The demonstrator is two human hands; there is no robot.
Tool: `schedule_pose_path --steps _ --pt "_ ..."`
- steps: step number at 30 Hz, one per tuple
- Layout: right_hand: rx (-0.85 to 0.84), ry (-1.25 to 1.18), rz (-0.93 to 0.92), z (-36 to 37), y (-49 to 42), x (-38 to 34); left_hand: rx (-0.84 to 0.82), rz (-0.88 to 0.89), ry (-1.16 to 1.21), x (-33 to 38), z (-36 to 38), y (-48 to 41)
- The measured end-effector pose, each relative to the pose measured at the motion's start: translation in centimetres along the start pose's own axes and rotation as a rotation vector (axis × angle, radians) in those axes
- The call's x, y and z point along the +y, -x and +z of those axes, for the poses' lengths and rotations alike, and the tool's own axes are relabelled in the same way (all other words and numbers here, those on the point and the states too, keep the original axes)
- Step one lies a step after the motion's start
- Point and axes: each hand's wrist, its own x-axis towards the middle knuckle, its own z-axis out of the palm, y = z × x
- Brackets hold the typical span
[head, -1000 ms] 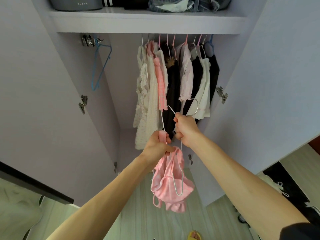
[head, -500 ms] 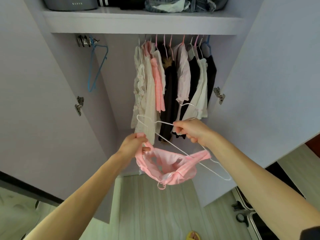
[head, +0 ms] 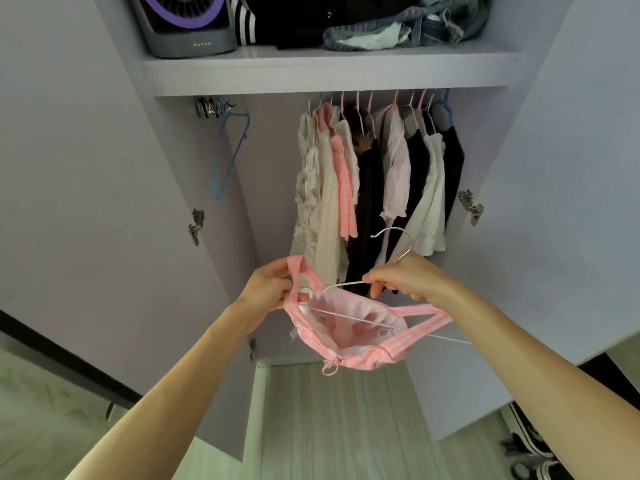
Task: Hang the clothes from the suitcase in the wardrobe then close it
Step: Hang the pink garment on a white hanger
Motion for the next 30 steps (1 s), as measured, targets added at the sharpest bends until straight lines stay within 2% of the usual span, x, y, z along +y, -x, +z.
schedule_pose_path --steps 3,7,11,17,22,25,27,28,30 --pt "0.0 -0.007 -0.03 0.1 0.1 -0.6 -0.092 0.015 -0.125 0.2 0.0 0.1" --pt "-0.008 0.014 -0.053 0.2 0.0 -1.1 -0.098 0.033 -0.367 -0.2 0.4 0.0" --pt "-0.001 0.059 -0.092 0.8 -0.1 -1.2 -0.099 -0.015 -0.352 -0.5 0.7 -0.4" --pt "-0.007 0.094 -0.129 0.7 -0.1 -1.8 -0.183 0.004 -0.403 -0.5 0.8 -0.3" --pt "0.009 0.056 -0.14 0.4 0.1 -1.6 -0.187 0.072 -0.214 -0.5 0.5 -0.2" --pt "0.003 0.053 -0.147 0.4 0.3 -1.2 -0.236 0.05 -0.227 -0.3 0.1 -0.1" --pt "-0.004 0.065 -0.16 0.6 0.3 -1.1 -0.222 0.013 -0.325 -0.3 0.4 -0.2" --pt "-0.006 0.066 -0.168 0.8 0.3 -1.0 -0.158 0.032 -0.473 -0.3 0.6 -0.2" --pt "-0.004 0.039 -0.187 1.0 0.2 -0.9 0.076 0.127 -0.804 0.0 1.1 -0.2"
